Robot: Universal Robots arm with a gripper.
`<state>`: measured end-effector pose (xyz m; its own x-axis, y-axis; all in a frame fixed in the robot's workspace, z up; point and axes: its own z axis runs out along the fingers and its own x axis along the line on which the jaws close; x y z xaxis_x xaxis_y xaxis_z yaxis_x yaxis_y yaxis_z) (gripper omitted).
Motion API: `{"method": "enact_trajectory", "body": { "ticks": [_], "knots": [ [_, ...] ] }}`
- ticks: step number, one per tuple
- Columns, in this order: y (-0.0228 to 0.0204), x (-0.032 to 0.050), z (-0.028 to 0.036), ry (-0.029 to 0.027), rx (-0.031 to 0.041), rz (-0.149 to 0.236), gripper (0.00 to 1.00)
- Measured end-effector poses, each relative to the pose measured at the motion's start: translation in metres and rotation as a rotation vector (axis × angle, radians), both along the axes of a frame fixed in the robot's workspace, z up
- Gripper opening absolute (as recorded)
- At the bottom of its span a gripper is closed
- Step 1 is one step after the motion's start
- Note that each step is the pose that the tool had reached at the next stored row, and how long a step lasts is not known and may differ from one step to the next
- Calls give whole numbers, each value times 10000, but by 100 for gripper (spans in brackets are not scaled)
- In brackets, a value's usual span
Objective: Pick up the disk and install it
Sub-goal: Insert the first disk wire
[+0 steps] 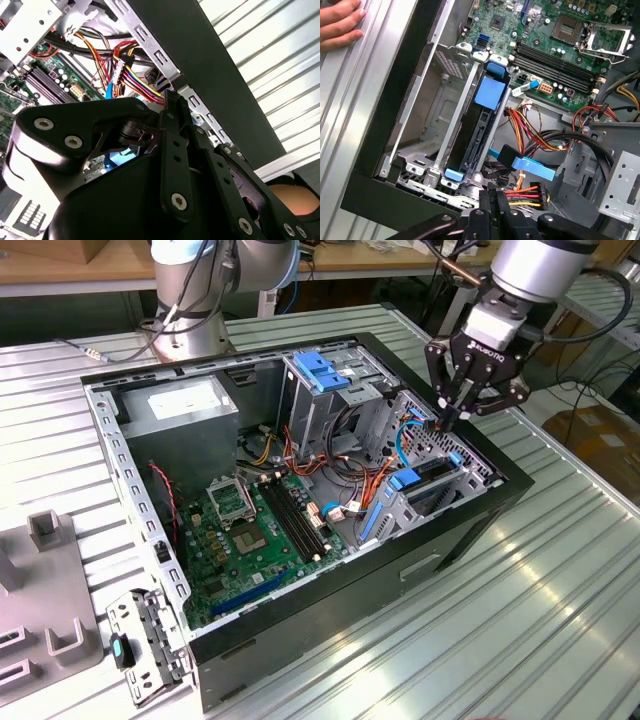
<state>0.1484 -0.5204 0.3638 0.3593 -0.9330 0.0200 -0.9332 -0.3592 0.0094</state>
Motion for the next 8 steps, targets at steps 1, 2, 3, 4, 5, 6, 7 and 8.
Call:
{"method": "enact_trajectory", "body": {
  "ticks": [1, 2, 3, 4, 5, 6, 7, 8],
  "knots": [
    [0, -19, -3, 1, 0, -41, 17],
    [0, -34, -7, 1, 0, -44, 17],
    [0, -62, -9, 1, -1, -46, 17],
    [0, -88, -12, 1, -1, -56, 17],
    [0, -100, -14, 0, 0, -81, 17],
    [-1, -105, -16, 1, 1, -155, 17],
    [-1, -105, -17, 0, -2, -271, 17],
    [0, -106, -19, 1, -2, -436, 17]
  ]
}}
